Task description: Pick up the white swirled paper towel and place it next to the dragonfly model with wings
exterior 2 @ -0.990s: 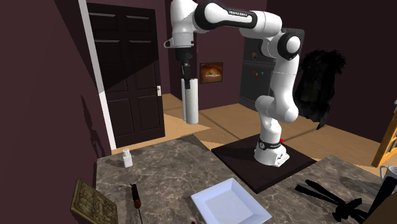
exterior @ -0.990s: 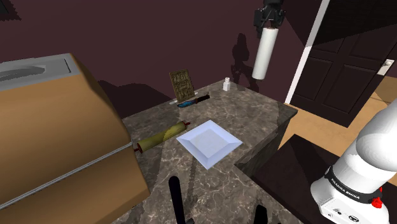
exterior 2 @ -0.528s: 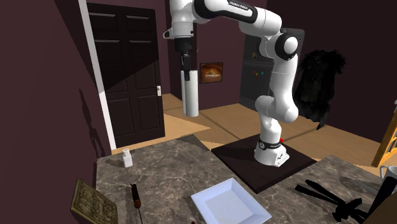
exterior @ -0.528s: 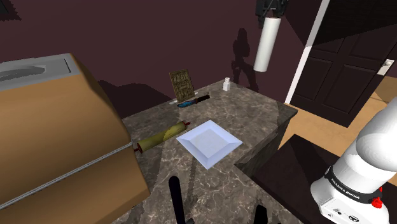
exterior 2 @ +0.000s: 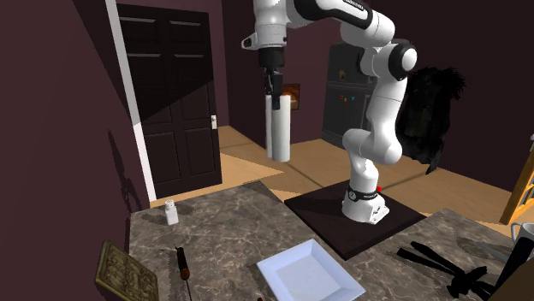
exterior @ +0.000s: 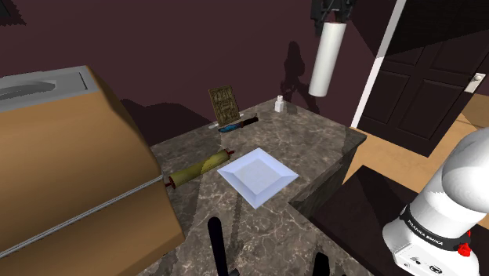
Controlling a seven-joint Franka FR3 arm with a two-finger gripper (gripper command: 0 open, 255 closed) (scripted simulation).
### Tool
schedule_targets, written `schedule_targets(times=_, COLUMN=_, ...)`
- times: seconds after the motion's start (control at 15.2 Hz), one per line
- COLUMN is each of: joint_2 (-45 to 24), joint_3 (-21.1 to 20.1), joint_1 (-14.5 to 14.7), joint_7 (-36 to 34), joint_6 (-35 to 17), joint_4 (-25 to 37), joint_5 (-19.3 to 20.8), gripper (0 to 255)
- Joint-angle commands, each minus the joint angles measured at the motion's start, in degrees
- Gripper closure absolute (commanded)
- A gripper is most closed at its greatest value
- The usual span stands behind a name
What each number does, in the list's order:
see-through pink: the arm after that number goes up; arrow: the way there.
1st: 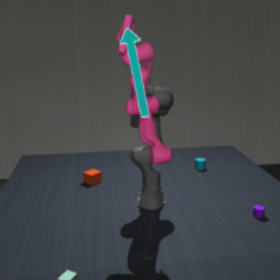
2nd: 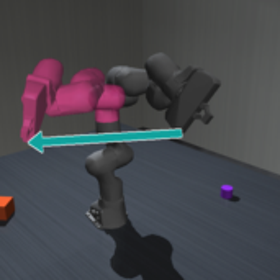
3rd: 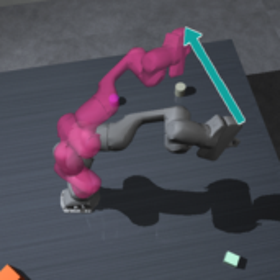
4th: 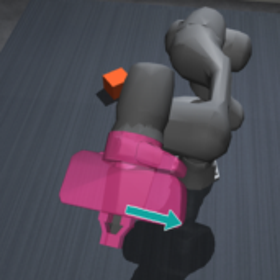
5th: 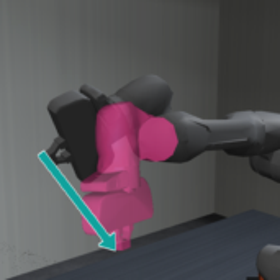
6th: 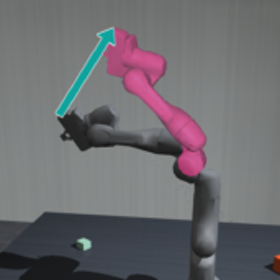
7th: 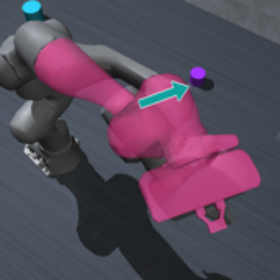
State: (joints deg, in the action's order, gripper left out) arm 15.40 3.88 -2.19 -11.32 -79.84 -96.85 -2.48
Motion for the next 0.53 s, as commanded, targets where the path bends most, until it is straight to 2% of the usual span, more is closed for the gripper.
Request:
schedule_targets(times=0.0, joint_2=2.5, joint_3=-1.7, joint_1=0.9, joint_7=-2.6, joint_6=-0.2, joint_4=-2.6, joint_5=-0.4, gripper=255)
schedule_targets(times=0.46, joint_2=9.2, joint_3=-8.0, joint_1=3.7, joint_7=-11.8, joint_6=-0.2, joint_4=-8.6, joint_5=-3.0, gripper=255)
